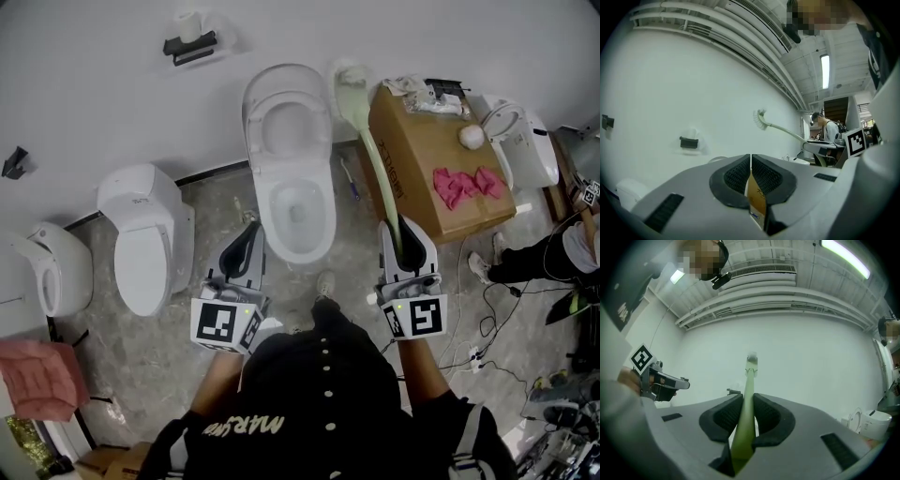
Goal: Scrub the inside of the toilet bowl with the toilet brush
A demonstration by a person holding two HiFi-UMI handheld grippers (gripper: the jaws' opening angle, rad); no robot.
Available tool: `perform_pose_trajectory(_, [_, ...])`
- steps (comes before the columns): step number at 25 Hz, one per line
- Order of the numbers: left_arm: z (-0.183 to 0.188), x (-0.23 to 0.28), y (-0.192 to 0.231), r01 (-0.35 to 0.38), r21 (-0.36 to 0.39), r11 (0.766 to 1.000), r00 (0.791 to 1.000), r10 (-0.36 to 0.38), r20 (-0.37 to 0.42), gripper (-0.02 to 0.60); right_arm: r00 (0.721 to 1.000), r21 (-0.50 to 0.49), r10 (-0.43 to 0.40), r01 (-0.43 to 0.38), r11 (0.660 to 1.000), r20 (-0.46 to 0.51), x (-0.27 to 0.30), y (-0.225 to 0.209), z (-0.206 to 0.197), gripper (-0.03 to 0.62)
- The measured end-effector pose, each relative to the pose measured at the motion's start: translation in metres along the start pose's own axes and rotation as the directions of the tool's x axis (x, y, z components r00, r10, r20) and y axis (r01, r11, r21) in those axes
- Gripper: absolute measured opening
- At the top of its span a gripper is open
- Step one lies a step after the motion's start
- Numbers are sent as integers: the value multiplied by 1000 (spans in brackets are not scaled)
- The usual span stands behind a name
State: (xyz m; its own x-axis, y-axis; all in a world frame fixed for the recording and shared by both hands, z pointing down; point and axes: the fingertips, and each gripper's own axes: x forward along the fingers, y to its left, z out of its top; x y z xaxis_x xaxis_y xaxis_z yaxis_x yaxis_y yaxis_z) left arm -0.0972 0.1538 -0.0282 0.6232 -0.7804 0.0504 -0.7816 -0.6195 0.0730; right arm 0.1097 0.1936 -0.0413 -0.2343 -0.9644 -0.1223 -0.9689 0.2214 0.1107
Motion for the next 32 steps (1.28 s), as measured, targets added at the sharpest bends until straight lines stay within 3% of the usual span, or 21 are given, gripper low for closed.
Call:
perform_pose_trajectory(10, [21, 86, 2, -16, 25, 1000, 999, 15, 34, 34, 998, 13, 48, -48, 999, 39, 66, -60, -8, 86])
perform_pose_trajectory(18, [25, 148, 17, -92, 33, 995, 996, 91, 19, 34, 994, -10, 106, -105, 994, 40, 119, -101, -23, 86])
perform_pose_trajectory(32, [22, 195, 23, -164, 47, 985, 986, 164, -12, 34, 983, 12, 181, -181, 983, 28, 168, -133, -48, 86])
